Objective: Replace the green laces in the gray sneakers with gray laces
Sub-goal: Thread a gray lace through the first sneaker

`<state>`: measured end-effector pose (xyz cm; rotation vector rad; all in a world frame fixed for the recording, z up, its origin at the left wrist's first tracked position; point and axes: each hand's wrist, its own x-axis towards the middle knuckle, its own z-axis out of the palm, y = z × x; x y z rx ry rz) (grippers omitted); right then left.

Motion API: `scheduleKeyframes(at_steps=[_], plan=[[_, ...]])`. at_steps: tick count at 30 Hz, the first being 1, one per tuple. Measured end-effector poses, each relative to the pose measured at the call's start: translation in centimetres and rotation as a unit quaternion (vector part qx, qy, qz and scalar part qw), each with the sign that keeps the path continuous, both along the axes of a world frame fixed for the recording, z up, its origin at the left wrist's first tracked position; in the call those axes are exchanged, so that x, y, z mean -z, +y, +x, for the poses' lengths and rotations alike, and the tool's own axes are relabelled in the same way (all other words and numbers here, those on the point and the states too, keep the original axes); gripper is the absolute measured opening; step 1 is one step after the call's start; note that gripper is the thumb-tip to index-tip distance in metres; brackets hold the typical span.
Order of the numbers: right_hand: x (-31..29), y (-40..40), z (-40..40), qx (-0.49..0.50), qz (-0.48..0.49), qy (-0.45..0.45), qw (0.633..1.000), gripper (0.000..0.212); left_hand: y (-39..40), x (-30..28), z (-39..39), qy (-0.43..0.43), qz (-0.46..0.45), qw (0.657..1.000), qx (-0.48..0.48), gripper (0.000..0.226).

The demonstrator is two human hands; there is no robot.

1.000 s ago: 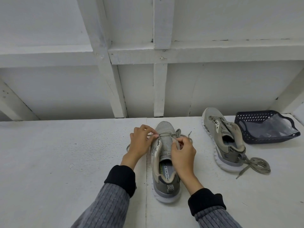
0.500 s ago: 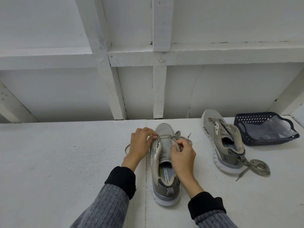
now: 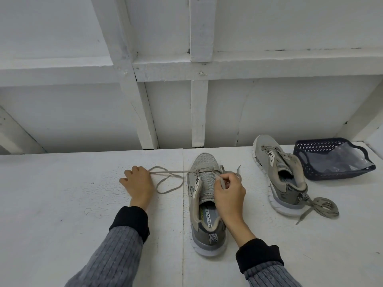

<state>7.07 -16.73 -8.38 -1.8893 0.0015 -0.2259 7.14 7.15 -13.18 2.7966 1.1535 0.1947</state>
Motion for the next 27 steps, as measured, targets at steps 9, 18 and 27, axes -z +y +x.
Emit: scheduleKeyframes(at_steps=[9, 18, 27], plan=[[0.3, 0.1, 0.2, 0.011, -0.003, 0.008, 1.000, 0.006, -6.9, -1.3, 1.7, -0.158, -0.094, 0.933, 0.309, 0.023], [0.1, 0.0, 0.1, 0.008, 0.002, 0.005, 1.000, 0.005, -5.1, -0.9, 1.7, -0.098, -0.001, 0.953, 0.285, 0.017], [0.1, 0.1, 0.0, 0.007, 0.010, 0.002, 1.000, 0.011, 0.6, 1.0, -1.4, -0.184, -0.156, 0.967, 0.082, 0.016]])
